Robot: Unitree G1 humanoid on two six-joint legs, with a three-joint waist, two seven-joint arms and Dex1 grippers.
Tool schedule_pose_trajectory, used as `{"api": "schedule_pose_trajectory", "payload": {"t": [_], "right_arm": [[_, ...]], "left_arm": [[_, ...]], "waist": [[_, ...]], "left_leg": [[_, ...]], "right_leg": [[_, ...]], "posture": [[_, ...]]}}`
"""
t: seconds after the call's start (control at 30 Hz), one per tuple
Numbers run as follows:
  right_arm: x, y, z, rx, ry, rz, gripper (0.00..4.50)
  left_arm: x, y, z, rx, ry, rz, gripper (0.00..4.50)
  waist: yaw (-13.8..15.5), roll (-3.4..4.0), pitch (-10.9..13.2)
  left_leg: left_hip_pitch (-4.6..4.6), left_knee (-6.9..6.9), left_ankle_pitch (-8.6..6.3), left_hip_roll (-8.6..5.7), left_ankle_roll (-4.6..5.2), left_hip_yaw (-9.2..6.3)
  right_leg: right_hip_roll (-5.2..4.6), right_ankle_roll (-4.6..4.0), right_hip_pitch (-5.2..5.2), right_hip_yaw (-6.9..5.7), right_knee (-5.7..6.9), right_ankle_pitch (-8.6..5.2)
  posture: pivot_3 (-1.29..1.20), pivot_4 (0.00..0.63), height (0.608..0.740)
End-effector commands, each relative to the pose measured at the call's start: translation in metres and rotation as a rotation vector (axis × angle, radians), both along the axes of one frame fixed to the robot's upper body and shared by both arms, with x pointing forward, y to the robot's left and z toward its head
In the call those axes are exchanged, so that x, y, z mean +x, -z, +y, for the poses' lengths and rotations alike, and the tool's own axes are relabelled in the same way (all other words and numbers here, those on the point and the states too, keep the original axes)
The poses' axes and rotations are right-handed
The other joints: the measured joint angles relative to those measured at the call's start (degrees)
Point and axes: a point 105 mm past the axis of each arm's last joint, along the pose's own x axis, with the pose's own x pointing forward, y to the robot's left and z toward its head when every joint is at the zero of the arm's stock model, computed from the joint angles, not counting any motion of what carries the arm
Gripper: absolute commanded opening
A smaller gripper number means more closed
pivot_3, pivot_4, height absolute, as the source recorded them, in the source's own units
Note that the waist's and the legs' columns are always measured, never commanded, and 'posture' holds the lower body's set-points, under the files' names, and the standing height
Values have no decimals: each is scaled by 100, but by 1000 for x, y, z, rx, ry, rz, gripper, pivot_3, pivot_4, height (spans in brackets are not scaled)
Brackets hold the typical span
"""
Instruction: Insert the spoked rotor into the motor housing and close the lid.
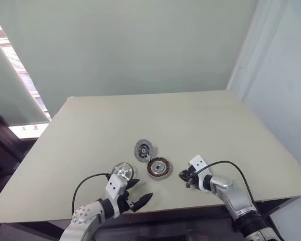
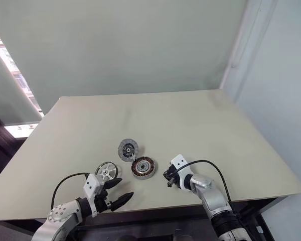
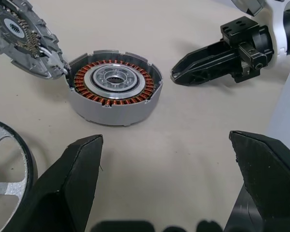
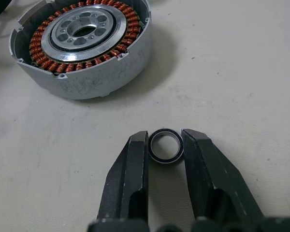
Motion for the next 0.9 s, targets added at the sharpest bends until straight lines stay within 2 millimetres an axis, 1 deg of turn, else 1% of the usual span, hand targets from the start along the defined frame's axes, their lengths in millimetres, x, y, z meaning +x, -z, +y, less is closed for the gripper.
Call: {"api": "schedule_pose_trajectory", "payload": {"t": [0.03, 0.17, 0.27, 0.47, 0.7, 0.9], "right_arm": [[14, -27, 3, 28, 5, -92, 716], [16, -49, 14, 73, -26, -128, 716], [16, -61, 23, 100, -44, -126, 716], [19, -75, 41, 119, -64, -105, 716], [25, -82, 63, 104, -115, -105, 716], [25, -76, 78, 85, -151, -79, 716]], "left_arm": [[7, -10, 4, -10, -16, -59, 4500], [9, -12, 7, -14, -32, -73, 4500], [10, -13, 8, -15, -37, -79, 4500], [12, -14, 9, -12, -45, -94, 4500], [16, -17, 9, -9, -48, -107, 4500], [17, -18, 8, -5, -51, -116, 4500]], "waist": [[0, 1, 1], [-1, 3, 2], [0, 4, 2], [2, 4, 2], [-1, 5, 2], [2, 6, 3]], "left_leg": [[0, 0, 0, 0, 0, 0], [-1, -1, 0, 0, 0, -1], [-2, -2, 0, 1, 0, 0], [-3, -1, 0, -1, 0, -3], [-3, -2, 0, 0, 0, -3], [-3, -9, 0, -1, 0, -4]], "right_leg": [[0, 0, -1, 0, 0, 0], [0, 0, -3, 0, 0, 0], [0, 0, -5, 0, 1, 0], [-1, 0, -5, -2, 0, 0], [-1, 1, -7, -3, 1, 1], [-1, 1, -9, -3, -1, 1]], "posture": [[0, 0, 740], [0, 0, 740], [0, 0, 740], [0, 0, 740], [0, 0, 740], [0, 0, 740]]}}
